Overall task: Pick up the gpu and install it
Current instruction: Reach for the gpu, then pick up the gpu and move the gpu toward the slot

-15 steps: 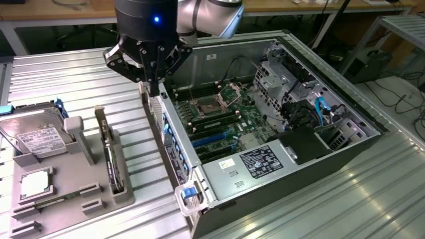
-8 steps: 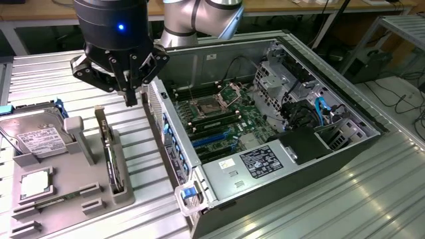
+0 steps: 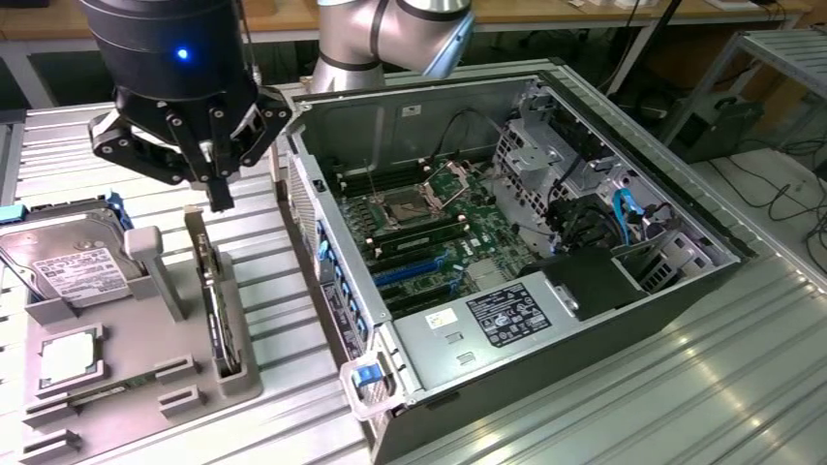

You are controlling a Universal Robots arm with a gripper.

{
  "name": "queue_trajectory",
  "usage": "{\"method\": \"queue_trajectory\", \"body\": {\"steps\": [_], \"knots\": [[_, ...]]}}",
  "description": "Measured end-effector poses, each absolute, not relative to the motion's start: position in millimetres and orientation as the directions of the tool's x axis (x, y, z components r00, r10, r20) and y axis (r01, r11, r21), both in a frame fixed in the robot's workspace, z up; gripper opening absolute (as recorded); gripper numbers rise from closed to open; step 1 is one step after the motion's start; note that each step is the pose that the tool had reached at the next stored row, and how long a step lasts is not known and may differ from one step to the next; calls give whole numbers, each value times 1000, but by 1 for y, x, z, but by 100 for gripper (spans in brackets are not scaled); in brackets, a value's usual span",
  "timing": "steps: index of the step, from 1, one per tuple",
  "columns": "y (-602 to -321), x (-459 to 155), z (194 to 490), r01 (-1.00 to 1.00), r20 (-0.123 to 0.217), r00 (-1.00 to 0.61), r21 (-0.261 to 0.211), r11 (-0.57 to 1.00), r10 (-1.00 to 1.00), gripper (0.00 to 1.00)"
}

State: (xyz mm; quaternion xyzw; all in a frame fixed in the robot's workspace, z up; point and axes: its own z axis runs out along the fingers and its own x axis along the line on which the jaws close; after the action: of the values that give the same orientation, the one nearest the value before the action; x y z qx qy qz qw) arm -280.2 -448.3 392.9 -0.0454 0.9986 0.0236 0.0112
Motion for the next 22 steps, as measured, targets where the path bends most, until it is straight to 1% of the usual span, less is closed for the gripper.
{"method": "queue_trajectory", "body": {"steps": [5,9,22], "knots": [[-448,-301,393,-95,-24,-995,46,994,-94,11],[-442,-318,392,-96,-25,-995,46,994,-95,11],[-442,-320,392,-96,-25,-995,46,994,-95,11]]}}
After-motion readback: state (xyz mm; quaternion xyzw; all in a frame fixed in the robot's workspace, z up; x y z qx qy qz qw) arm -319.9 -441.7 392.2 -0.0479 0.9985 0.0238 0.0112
